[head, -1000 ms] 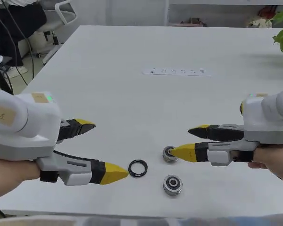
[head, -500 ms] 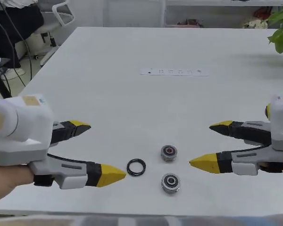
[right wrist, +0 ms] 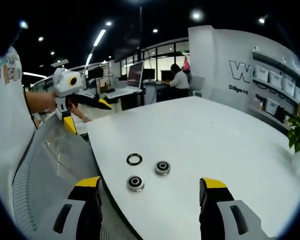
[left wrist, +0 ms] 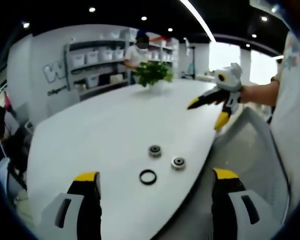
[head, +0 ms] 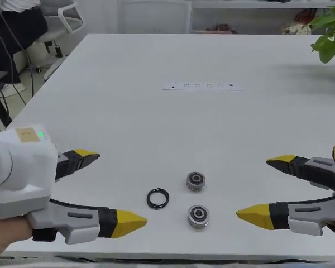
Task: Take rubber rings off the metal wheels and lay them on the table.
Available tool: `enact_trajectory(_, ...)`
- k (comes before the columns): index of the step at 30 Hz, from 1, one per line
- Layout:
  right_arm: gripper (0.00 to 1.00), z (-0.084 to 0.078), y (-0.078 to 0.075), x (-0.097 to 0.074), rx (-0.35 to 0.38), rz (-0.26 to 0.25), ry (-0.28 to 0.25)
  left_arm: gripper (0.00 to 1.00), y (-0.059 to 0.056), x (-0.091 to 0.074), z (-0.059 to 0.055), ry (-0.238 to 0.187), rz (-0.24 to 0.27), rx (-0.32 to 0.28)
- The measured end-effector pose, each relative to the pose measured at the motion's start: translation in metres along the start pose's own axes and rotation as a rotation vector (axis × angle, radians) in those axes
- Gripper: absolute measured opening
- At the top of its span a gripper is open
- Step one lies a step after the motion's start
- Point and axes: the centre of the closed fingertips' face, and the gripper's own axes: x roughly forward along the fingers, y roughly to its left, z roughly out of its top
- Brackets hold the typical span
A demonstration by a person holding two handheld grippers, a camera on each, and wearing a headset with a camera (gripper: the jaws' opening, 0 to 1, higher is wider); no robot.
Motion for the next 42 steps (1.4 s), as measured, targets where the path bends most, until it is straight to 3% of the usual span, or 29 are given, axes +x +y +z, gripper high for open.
enact_trajectory(6,0.81,0.0,0.001,-0.005,0.031,-0.047,-0.02,0.93,0.002,-0.001,-0.001,-0.021,0.042,-0.046)
enact_trajectory(9,0.81,-0.002,0.004,-0.003,0.06,-0.054,-0.025,0.89,0.006,-0.003,0.001,-0.02,0.081,0.0)
enact_trajectory(13,0.81,-0.007,0.01,0.001,0.066,-0.054,-0.011,0.9,0.002,-0.001,-0.002,0.008,0.079,0.02)
enact_trajectory(18,0.81,-0.009,0.012,0.002,0.044,-0.058,0.005,0.92,0.003,-0.001,-0.005,0.014,0.084,-0.013)
enact_trajectory(28,0.81,-0.008,0.01,0.0,0.058,-0.063,-0.006,0.97,0.005,-0.003,-0.008,0.025,0.083,-0.051)
enact_trajectory(42,0.81,-0.007,0.015,-0.002,0.074,-0.061,-0.014,0.97,0.0,-0.003,-0.009,0.032,0.065,-0.058)
